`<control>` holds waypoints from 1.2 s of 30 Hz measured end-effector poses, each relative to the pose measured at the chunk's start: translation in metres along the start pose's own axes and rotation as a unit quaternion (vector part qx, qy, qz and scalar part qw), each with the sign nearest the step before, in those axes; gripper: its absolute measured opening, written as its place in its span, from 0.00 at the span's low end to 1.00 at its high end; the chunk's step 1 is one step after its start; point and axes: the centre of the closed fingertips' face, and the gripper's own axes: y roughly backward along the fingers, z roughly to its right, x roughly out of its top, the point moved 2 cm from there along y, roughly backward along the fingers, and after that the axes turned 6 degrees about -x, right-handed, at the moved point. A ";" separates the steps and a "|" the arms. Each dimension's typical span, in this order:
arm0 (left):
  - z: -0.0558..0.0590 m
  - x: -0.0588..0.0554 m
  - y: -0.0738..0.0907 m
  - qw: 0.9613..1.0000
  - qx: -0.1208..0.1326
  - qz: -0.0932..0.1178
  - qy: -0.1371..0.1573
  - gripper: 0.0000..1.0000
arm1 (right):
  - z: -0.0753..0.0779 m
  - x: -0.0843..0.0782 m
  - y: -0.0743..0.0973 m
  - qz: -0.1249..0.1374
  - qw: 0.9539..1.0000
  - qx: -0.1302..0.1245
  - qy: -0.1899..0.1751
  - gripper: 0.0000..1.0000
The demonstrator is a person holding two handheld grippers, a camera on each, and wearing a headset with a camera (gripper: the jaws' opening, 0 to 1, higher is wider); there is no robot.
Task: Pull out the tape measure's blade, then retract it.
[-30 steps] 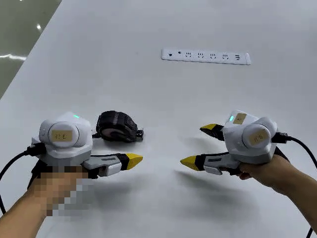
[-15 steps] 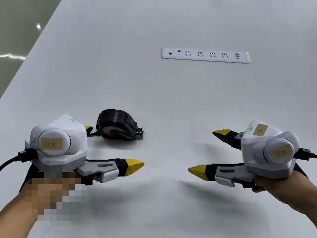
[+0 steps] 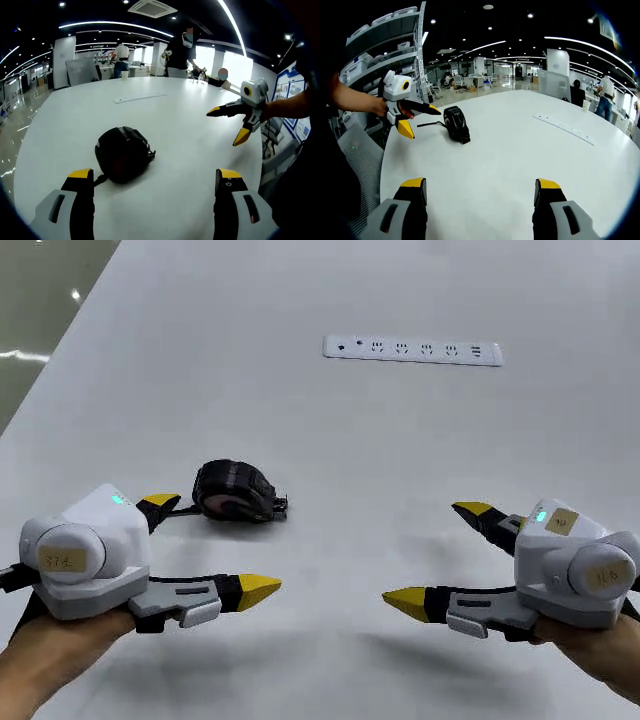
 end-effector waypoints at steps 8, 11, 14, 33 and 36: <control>0.003 -0.005 0.006 1.000 -0.008 -0.007 -0.009 0.99 | -0.008 -0.005 0.005 0.000 1.000 0.002 -0.004 0.96; 0.002 -0.005 0.008 1.000 -0.005 -0.008 -0.016 0.99 | -0.010 -0.004 0.006 0.002 1.000 0.002 -0.005 0.99; 0.002 -0.003 0.008 1.000 0.001 -0.005 -0.024 0.99 | -0.011 -0.004 0.007 0.000 1.000 0.000 -0.004 0.99; 0.006 0.002 0.012 1.000 0.007 -0.004 -0.023 0.99 | -0.012 -0.003 0.013 0.002 1.000 -0.008 -0.010 0.99; 0.006 0.001 0.012 1.000 0.008 -0.006 -0.020 0.99 | -0.012 -0.002 0.013 0.003 1.000 -0.008 -0.011 0.99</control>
